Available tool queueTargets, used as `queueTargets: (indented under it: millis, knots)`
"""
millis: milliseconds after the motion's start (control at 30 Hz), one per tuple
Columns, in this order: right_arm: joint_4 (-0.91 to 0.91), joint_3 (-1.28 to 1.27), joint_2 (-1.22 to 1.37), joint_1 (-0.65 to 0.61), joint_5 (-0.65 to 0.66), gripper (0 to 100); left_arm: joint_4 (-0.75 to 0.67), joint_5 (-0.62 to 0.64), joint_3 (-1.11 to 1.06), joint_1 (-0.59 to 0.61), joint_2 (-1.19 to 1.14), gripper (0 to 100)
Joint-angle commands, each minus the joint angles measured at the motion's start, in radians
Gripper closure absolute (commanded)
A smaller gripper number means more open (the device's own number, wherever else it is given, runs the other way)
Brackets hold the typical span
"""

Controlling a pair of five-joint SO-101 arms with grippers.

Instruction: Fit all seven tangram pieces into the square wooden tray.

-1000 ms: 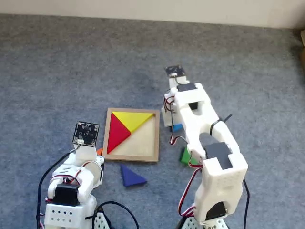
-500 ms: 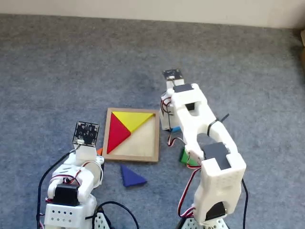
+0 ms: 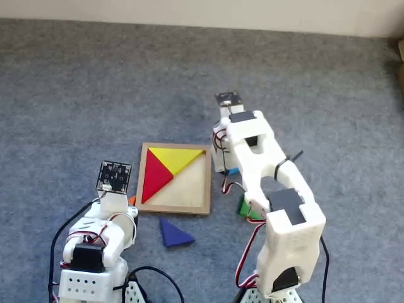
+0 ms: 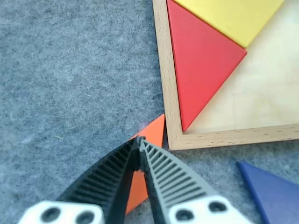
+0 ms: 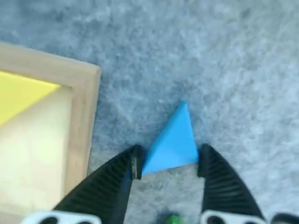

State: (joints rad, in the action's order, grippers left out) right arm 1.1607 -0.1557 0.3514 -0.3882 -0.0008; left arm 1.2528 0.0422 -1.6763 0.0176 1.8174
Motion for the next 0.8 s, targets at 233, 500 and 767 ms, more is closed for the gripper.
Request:
queueTargets:
  millis: [233, 500, 767]
  knots:
    - [0.004, 0.021, -0.01, -0.012, -0.006, 85.0, 0.005, 0.009, -0.021, 0.001, -0.001, 99]
    - [0.012, 0.021, -0.016, -0.013, 0.061, 85.1, 0.005, 0.009, -0.021, 0.001, -0.001, 99]
    - [0.012, 0.015, -0.119, -0.015, 0.064, 85.1, 0.005, 0.009, -0.021, 0.001, -0.001, 99]
